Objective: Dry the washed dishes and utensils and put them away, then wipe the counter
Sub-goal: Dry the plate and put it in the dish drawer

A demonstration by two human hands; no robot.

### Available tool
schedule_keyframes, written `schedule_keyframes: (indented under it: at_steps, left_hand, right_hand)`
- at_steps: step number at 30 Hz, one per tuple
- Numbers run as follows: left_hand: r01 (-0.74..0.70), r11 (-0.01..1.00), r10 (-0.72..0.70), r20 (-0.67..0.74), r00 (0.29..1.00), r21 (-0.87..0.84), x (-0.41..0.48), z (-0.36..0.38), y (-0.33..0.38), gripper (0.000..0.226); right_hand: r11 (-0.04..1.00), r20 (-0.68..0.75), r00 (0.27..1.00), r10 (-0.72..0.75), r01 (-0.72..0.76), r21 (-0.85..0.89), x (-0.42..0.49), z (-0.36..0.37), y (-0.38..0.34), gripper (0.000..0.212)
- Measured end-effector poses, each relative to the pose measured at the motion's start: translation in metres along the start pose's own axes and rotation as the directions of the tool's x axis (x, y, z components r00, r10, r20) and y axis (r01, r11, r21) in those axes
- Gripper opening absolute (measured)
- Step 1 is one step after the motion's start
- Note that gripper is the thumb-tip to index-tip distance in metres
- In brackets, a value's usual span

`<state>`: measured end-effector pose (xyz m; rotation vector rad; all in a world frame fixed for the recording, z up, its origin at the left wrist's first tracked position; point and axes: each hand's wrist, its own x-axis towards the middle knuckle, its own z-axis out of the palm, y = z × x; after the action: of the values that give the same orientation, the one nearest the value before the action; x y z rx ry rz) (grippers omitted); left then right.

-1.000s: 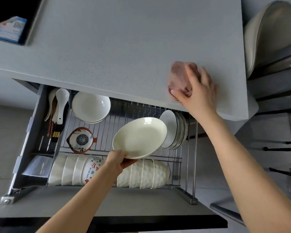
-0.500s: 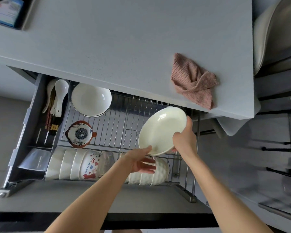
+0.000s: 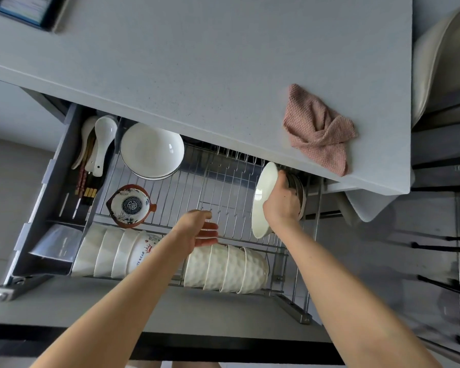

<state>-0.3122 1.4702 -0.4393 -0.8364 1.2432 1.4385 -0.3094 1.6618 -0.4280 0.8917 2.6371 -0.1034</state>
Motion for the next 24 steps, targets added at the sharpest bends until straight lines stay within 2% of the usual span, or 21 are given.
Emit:
schedule_keyframes:
  at_steps: [9, 15, 20, 24]
  left_hand:
    - [0.003, 1.000, -0.003, -0.042, 0.999, -0.020, 0.004, -0.016, -0.001, 0.010]
    - [0.012, 1.000, -0.012, -0.044, 0.999, 0.011, 0.000, -0.017, 0.000, 0.012]
    - [0.001, 0.999, 0.001, -0.049, 0.999, 0.032, -0.010, -0.016, 0.010, 0.015]
    - [-0.016, 0.999, 0.018, -0.049, 0.999, 0.048, -0.019, -0.015, 0.019, 0.015]
  right_hand:
    - [0.998, 0.000, 0.999, 0.052, -0.052, -0.044, 0.000, 0.020, 0.004, 0.062]
    - [0.944, 0.015, 1.000, -0.005, 0.010, -0.331, 0.002, 0.007, 0.011, 0.064]
    - [0.973, 0.033, 0.998, -0.060, 0.066, -0.221, -0.006, -0.004, 0.024, 0.060]
    - [0.995, 0.129, 0.989, -0.075, 0.084, -0.061, -0.013, -0.006, 0.023, 0.059]
